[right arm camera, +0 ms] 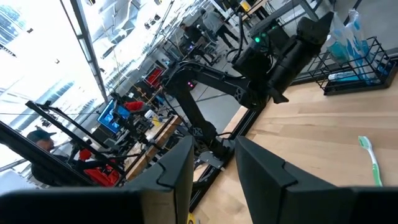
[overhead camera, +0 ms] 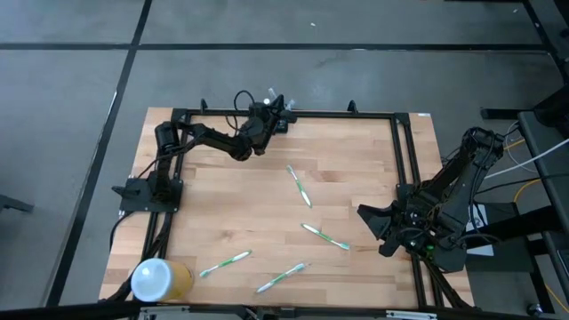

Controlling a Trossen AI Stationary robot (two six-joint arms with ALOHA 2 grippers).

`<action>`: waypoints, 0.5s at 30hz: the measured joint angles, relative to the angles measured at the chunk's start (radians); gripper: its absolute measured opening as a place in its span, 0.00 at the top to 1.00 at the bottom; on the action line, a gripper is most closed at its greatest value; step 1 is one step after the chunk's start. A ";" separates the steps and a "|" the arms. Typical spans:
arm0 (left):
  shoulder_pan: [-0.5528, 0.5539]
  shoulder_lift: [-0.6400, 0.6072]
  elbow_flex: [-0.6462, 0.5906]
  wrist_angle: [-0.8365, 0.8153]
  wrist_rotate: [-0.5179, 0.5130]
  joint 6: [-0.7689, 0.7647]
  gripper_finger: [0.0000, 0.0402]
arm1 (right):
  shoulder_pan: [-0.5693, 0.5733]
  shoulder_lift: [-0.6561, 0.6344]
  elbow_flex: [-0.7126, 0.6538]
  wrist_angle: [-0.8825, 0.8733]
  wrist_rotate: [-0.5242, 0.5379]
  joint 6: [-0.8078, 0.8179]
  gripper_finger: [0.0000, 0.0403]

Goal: Pick & Place toothbrushing station
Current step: Put the blue toothbrush into the wire organizer

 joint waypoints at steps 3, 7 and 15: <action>-0.012 0.000 0.000 0.003 -0.047 -0.018 1.00 | 0.000 0.000 0.000 0.000 0.000 0.000 0.70; -0.018 0.000 0.000 0.001 -0.077 -0.027 1.00 | 0.000 0.000 0.000 0.000 0.000 -0.001 0.70; -0.018 -0.003 0.000 -0.099 -0.137 -0.183 1.00 | 0.000 0.000 0.000 0.000 0.000 -0.008 0.70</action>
